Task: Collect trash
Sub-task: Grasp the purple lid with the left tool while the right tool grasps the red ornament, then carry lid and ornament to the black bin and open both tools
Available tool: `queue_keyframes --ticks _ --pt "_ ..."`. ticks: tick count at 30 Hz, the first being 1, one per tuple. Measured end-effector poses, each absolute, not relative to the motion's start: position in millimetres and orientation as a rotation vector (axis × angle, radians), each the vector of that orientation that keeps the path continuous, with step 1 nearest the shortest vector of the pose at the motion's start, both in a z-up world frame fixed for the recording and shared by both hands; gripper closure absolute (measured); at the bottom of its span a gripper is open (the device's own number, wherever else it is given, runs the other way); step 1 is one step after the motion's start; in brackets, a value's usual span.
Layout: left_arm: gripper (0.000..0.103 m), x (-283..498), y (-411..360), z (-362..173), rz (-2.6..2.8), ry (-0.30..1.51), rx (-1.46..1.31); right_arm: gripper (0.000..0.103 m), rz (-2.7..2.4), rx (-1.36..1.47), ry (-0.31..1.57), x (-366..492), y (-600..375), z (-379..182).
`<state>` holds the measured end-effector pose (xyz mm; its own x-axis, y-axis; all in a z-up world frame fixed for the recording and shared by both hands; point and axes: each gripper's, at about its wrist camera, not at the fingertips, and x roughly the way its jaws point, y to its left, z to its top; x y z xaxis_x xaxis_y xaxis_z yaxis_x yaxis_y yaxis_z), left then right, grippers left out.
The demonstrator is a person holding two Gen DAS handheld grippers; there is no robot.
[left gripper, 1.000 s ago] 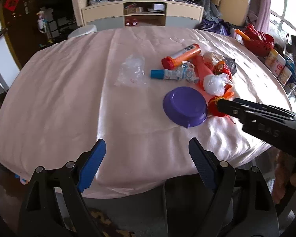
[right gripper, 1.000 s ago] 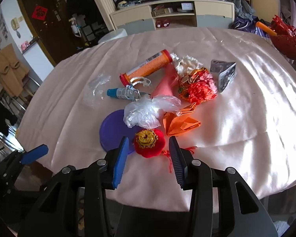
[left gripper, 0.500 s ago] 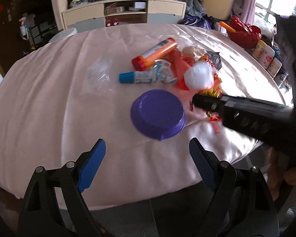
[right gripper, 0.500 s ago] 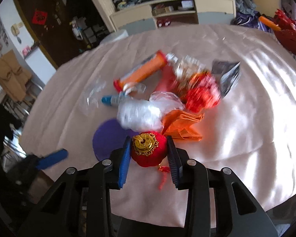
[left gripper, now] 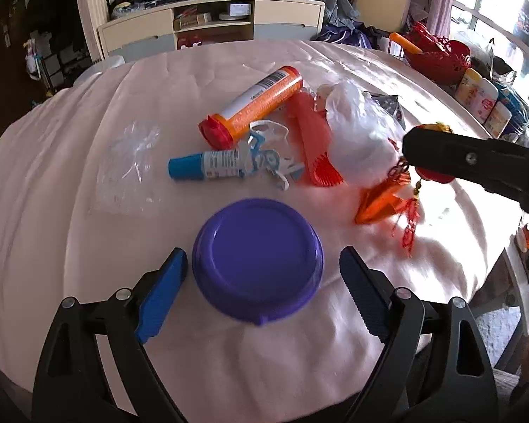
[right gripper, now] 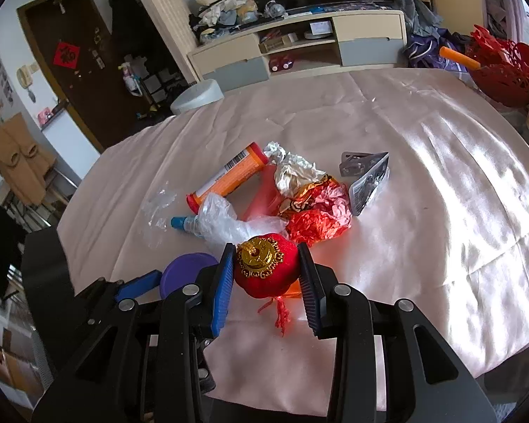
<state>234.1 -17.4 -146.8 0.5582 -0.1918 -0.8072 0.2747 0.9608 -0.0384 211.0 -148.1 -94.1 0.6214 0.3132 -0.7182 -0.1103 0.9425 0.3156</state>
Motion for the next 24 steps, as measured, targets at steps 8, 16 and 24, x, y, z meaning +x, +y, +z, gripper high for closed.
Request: queue_keyframes --ticks 8,16,24 --pt "0.031 239 -23 -146 -0.269 0.932 0.142 0.067 0.239 0.248 0.865 209 -149 -90" --pt "0.032 223 -16 -143 -0.262 0.943 0.116 0.067 0.238 0.229 0.846 196 -150 -78" --pt "0.032 189 -2 -110 -0.220 0.921 0.103 0.067 0.243 0.213 0.829 169 -145 -60"
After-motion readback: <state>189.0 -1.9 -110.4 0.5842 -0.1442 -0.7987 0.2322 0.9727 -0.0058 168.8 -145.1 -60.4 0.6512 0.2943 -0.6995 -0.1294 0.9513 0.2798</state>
